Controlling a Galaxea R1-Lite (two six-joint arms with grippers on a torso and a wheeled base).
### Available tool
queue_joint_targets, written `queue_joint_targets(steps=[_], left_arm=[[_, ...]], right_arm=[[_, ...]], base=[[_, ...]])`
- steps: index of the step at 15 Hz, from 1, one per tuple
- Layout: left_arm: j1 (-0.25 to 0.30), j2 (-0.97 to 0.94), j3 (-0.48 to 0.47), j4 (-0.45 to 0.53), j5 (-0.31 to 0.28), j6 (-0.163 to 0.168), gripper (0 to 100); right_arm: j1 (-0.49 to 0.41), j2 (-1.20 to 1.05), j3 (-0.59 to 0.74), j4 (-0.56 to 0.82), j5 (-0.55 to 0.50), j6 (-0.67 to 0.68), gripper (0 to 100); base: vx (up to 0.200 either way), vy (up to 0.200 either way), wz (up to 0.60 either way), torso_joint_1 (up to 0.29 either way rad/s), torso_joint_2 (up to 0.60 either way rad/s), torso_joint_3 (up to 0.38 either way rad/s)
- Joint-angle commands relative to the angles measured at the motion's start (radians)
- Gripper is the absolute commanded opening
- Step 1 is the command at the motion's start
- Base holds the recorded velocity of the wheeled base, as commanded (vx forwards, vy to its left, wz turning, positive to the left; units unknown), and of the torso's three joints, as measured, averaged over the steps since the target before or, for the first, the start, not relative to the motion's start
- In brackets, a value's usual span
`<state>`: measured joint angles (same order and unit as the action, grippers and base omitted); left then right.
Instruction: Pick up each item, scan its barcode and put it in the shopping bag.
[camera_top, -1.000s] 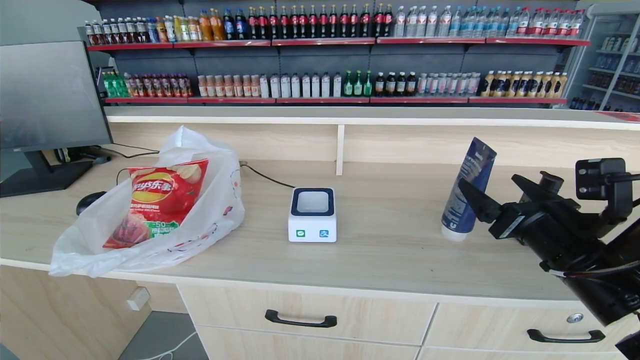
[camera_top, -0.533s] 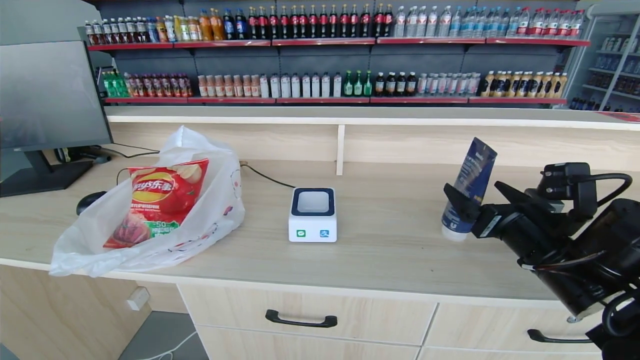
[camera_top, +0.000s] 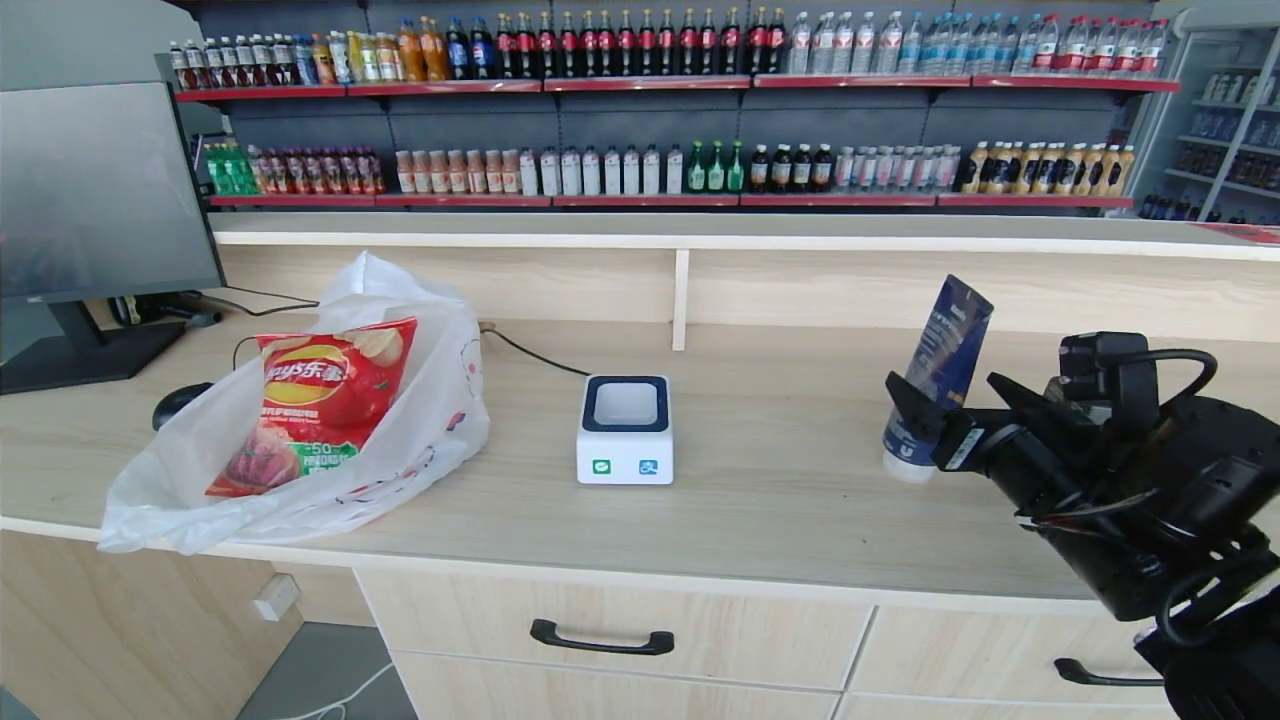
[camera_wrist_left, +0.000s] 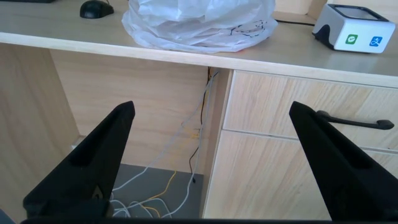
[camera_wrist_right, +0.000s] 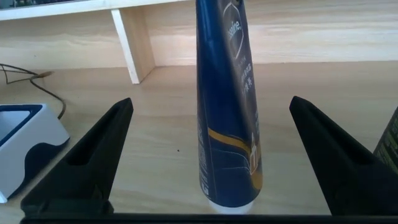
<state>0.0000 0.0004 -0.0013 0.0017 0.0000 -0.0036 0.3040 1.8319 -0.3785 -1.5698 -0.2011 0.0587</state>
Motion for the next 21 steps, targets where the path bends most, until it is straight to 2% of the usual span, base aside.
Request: queue_joint_targets(steps=[1,6,19,20,21], left_arm=[[0.000,0.000,0.000,0.000,0.000,-0.001,100],[0.000,0.000,0.000,0.000,0.000,-0.001,100],[0.002,0.000,0.001,-0.005,0.000,-0.001,100],[0.000,0.000,0.001,-0.005,0.000,-0.001,100],[0.000,0.000,0.001,-0.005,0.000,-0.001,100]], right_arm=[[-0.002,0.038,-0.013,-0.001,-0.001,0.000,100],[-0.045,0.119,-0.080,-0.001,-0.001,0.006,100],[-0.048,0.208,-0.143,-0.001,-0.001,0.020,100],[-0.048,0.207,-0.148,-0.001,-0.001,0.018,0],[-0.046,0.207,-0.143,-0.001,-0.001,0.020,0]], base=[[0.000,0.000,0.00,0.000,0.00,0.000],[0.000,0.000,0.00,0.000,0.00,0.000],[0.000,0.000,0.00,0.000,0.00,0.000],[0.000,0.000,0.00,0.000,0.00,0.000],[0.000,0.000,0.00,0.000,0.00,0.000]])
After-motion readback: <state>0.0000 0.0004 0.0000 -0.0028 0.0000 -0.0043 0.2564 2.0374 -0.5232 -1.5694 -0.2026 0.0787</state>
